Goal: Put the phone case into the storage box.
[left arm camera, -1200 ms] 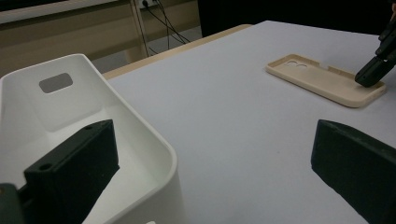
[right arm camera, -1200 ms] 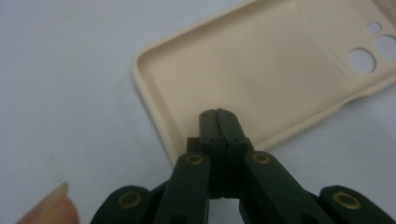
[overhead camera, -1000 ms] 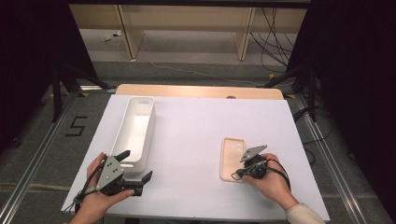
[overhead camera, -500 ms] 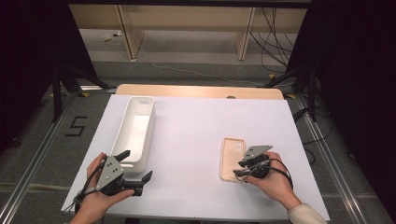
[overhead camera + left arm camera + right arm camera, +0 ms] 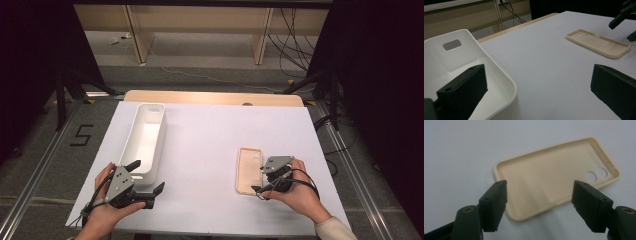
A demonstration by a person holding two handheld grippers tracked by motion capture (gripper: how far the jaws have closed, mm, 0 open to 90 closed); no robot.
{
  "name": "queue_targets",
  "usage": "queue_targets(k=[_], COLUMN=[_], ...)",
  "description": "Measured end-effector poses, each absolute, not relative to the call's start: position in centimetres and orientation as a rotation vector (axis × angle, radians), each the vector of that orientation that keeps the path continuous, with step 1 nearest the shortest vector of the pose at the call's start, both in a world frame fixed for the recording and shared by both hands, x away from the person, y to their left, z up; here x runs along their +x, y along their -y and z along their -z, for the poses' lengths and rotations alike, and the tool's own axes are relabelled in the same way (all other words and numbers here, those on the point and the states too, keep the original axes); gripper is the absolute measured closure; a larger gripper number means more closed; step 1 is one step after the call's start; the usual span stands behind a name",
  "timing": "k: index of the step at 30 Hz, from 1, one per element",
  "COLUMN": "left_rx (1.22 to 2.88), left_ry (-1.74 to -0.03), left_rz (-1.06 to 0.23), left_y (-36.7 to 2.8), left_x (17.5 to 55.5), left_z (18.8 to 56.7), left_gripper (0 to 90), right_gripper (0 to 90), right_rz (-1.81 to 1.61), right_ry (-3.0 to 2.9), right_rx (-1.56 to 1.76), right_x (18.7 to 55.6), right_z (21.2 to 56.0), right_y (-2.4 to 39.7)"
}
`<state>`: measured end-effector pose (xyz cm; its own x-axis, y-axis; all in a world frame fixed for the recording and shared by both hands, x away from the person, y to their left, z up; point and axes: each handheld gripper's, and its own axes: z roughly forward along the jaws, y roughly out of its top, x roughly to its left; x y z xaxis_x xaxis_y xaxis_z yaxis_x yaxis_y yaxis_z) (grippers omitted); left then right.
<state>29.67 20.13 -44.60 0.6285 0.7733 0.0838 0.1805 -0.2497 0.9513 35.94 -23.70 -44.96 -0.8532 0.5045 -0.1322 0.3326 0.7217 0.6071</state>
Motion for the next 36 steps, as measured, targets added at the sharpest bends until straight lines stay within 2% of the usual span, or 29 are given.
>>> queue_targets(k=[19,36], left_rx=[1.773,1.770], left_ry=[-0.775,-0.758], left_rz=[-0.692,-0.688], left_y=[-20.0,-20.0], left_x=[29.6,29.5], left_z=[44.6,44.5], left_gripper=[0.5,0.6], right_gripper=[29.3,29.8], right_rz=[-0.828,-0.581], right_ry=[-2.646,-2.772], right_rx=[0.657,0.503], right_x=[35.7,35.6], right_z=[45.0,45.7], right_y=[23.3,21.6])
